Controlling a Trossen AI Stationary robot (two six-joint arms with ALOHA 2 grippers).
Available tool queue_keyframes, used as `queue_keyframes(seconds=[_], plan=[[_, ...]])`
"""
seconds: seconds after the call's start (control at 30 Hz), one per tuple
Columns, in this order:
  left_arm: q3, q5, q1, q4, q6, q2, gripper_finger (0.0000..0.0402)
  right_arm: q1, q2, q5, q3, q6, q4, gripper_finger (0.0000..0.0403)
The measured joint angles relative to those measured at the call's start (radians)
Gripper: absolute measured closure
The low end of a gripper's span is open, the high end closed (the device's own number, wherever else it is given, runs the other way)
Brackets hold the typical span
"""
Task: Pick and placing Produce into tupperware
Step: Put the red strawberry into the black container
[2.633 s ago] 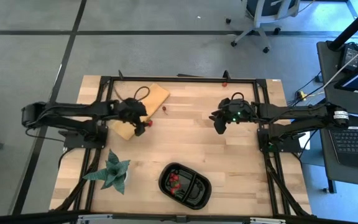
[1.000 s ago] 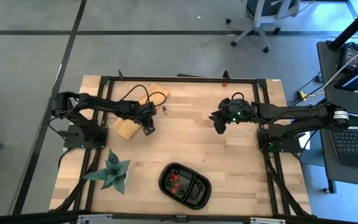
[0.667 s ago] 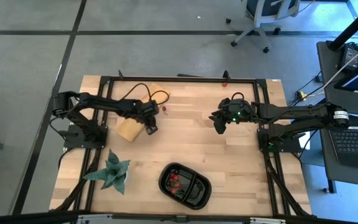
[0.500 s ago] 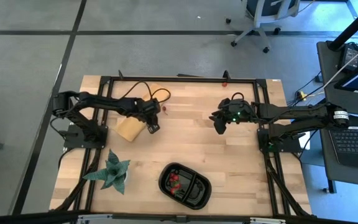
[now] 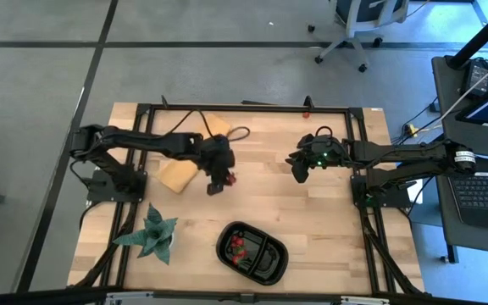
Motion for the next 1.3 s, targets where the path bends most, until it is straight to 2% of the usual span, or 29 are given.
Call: queue_keyframes(seconds=[0.13, 0.23, 0.43, 0.6, 0.9, 1.3], plan=[[0.063, -0.017, -0.108, 0.005, 0.102, 0.0, 0.0269, 0.0, 0.0, 0.0, 0.0, 0.0, 0.0, 0.0272], [0.089, -0.103, -0.193, 0.034, 0.143, -0.001, 0.0268, 0.0, 0.0, 0.0, 0.0, 0.001, 0.0, 0.0272], [0.09, -0.237, -0.34, 0.118, 0.096, 0.001, 0.0268, 0.001, 0.0, -0.002, 0.0, 0.007, 0.0, 0.0272], [0.091, -0.325, -0.416, 0.17, 0.045, 0.037, 0.0268, 0.005, 0.0, -0.002, 0.0, 0.008, 0.001, 0.0272], [0.091, -0.35, -0.494, 0.279, -0.048, 0.158, 0.0267, 0.032, 0.0, -0.001, 0.0, 0.006, -0.008, 0.0272], [0.091, -0.373, -0.558, 0.298, -0.1, 0.281, 0.0267, 0.092, 0.0, -0.001, 0.0, 0.008, -0.008, 0.0272]])
